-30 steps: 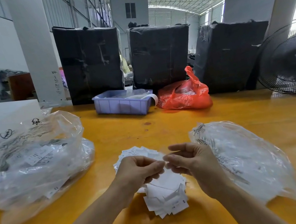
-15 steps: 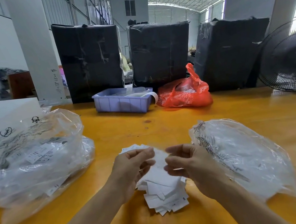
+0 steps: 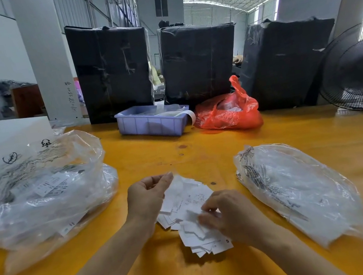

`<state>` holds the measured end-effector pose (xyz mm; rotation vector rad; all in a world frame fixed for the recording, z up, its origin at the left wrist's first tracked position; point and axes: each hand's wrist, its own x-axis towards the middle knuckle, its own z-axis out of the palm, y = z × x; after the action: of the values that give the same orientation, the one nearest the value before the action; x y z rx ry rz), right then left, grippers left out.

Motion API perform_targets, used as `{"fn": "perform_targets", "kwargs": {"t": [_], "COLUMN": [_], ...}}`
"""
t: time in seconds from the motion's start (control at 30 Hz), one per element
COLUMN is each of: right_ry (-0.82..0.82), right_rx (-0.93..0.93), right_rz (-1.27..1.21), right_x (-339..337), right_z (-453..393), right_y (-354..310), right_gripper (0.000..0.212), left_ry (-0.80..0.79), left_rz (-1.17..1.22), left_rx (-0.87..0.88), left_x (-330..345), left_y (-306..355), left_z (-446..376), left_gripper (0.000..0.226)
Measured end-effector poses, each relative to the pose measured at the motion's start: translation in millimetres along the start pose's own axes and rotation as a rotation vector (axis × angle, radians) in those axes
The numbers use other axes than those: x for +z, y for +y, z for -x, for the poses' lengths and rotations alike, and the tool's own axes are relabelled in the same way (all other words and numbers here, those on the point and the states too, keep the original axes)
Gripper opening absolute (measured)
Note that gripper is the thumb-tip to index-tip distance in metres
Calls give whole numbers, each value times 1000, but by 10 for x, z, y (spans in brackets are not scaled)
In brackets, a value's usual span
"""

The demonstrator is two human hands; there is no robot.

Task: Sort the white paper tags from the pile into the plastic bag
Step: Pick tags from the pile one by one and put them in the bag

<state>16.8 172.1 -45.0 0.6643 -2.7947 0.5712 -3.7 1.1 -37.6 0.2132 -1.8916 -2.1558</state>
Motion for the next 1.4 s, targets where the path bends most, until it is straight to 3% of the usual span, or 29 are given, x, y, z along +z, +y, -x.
{"fn": "perform_targets", "kwargs": {"t": [0.3,0.53,0.7,0.97,1.13,1.4], "right_ry": [169,94,30,-32,1,14], "right_rx": [-14,-70,34,305,206,142], "right_rz": [-22,-92,-198,-534,-382,-284], "right_x": [12,-31,-94,-160,-89,-67], "right_z": [3,30,25,29,32,4], "right_y": [32,-5,-10,64,38,68], "right_gripper": [27,16,6,8,24,17], "left_ry": [-113,-139,-129,-140,-152,-163], "left_rz": [-92,-90,-80,-100,-95,-81], "left_rx": [-33,-35,-34,-50,-56,-58], "left_x": [-12,-11,-18,-28,-30,-35], "left_y": [-56,-44,-34,-56,-57,-56], "left_z": [20,46,27,9,11,19], "left_gripper": [8,9,8,10,11,10]}}
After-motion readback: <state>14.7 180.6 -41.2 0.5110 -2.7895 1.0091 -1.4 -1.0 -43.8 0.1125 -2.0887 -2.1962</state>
